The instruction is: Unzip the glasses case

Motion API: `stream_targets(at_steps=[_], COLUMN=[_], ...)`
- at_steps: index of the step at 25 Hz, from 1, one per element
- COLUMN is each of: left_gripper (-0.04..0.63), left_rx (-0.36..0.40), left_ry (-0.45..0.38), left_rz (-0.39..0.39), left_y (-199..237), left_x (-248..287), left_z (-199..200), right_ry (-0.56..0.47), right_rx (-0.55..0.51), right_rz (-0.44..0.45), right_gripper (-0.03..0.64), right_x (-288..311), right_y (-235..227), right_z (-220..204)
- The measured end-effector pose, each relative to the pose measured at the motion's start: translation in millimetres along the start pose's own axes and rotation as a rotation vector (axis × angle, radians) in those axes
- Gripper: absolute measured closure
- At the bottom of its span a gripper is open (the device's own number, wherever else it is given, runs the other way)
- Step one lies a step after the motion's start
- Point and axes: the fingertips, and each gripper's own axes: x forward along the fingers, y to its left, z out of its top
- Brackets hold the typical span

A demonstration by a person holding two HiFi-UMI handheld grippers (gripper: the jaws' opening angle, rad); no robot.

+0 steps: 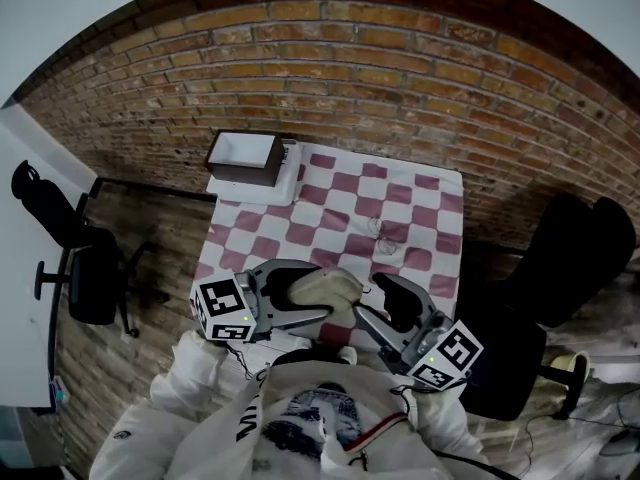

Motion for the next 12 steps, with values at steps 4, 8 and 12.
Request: stream_targets(at_steps=[4, 8, 12], left_gripper=[0.308, 0.308, 0.308], left_rx=[0.062, 0.119, 0.174], left_ry=[0.085, 0.164, 0.246], left_rz=[0.045, 0.075, 0.104], left_y=[6.2, 8.9, 10.2], left_x=[-7.4, -13.6, -18.5], left_z=[6.1, 9.5, 11.7], right_ry=[-0.012, 0.014, 0.056], right_rx=[-0.006, -0.062, -0.14], right_rz=[-0.019, -0.069, -0.102], right_gripper=[0.382, 0.383, 0.383], right_x=[-3.4, -2.8, 3.8], right_y=[-5.6, -12.9, -15.8], right_z=[-4.3, -13.2, -26.4])
